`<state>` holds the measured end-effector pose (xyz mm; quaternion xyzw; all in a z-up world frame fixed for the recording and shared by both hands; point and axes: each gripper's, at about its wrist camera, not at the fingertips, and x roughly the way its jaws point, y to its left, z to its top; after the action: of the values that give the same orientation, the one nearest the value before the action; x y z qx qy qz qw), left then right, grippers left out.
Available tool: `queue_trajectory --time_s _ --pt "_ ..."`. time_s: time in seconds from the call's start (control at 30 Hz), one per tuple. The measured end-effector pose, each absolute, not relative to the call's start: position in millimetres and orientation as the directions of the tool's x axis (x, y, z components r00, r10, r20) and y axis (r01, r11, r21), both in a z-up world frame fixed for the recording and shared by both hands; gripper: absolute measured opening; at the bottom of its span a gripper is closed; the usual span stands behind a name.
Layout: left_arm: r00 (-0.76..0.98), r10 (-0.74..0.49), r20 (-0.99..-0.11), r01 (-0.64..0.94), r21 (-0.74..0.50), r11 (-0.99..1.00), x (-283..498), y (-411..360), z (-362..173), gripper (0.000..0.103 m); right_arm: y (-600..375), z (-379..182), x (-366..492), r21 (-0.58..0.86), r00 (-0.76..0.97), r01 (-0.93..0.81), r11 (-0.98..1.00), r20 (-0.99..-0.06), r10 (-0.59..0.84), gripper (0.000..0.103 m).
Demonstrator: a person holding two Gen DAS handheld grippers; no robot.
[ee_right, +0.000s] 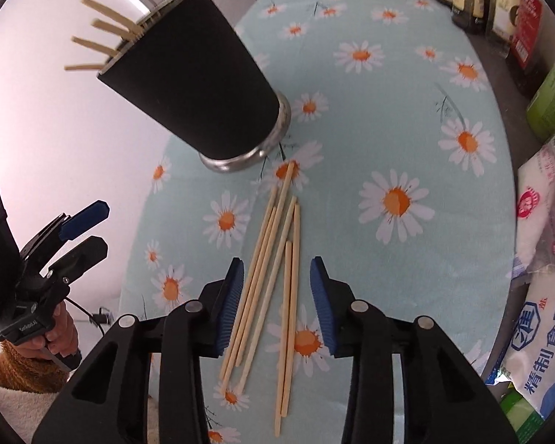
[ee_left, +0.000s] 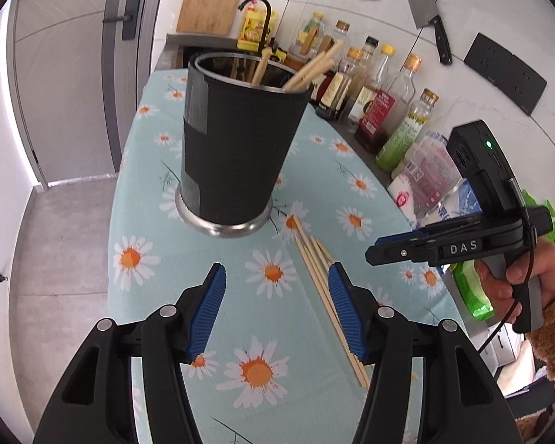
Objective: Organize utensils
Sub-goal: 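Move the open left tool back down toward the chopstick pile, then align the left tool fingers over a single wooden chopstick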
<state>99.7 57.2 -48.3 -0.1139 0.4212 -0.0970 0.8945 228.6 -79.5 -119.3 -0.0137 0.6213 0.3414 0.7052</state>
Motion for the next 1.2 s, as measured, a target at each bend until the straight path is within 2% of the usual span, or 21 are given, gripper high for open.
queue_trajectory --time_s 0.17,0.33,0.43,0.53,0.8,1.2 --pt "0.549 -0.298 -0.780 0.087 -0.302 0.949 104 49 -64 0.056 -65 -138 231 0.348 -0.072 -0.510 0.786 -0.928 0.364 0.031" --pt "0.514 -0.311 -0.799 0.093 -0.309 0.947 106 46 -71 0.056 -54 -153 234 0.316 -0.106 -0.505 0.803 -0.946 0.306 0.030" --pt "0.500 -0.317 -0.806 0.098 -0.311 0.945 105 45 -75 0.056 -47 -155 236 0.295 -0.116 -0.524 0.799 -0.954 0.276 0.022" --pt "0.489 -0.321 -0.811 0.099 -0.314 0.944 104 46 -78 0.056 -41 -159 241 0.288 -0.133 -0.525 0.801 -0.957 0.257 0.018" --pt "0.481 -0.332 -0.811 0.092 -0.331 0.939 102 53 -81 0.056 -17 -165 243 0.243 -0.158 -0.554 0.796 -0.970 0.186 0.015" --pt "0.471 -0.332 -0.817 0.076 -0.337 0.938 98 59 -84 0.056 -23 -169 245 0.243 -0.187 -0.542 0.804 -0.968 0.166 0.011"
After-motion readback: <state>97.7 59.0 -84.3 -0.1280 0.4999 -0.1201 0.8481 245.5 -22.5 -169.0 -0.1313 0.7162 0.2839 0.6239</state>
